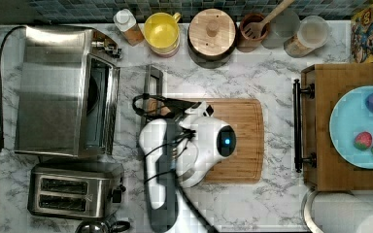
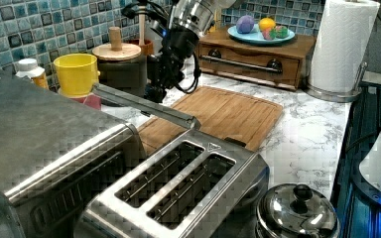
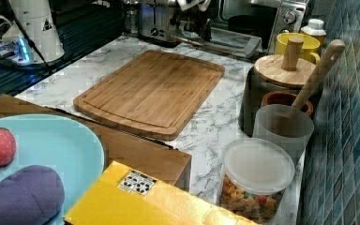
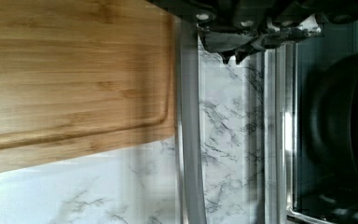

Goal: Close the oven.

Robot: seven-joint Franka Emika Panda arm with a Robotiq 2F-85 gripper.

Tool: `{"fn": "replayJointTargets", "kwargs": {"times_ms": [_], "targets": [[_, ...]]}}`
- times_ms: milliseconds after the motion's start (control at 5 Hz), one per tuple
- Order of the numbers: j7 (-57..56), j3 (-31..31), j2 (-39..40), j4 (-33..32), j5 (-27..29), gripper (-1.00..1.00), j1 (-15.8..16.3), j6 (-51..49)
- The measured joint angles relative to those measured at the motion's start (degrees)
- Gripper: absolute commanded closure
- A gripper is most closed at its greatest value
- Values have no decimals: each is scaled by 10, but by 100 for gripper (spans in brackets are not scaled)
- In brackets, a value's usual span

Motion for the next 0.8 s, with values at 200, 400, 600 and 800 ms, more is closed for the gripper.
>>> {"fn": "replayJointTargets", "kwargs": {"times_ms": [200, 400, 600, 800], "targets": [[174, 18, -13, 20, -187, 100, 13, 12], [345, 32, -11, 62, -340, 100, 23, -26], [495, 46, -8, 100, -465, 100, 28, -39], [604, 64, -1, 147, -526, 100, 27, -77]]}}
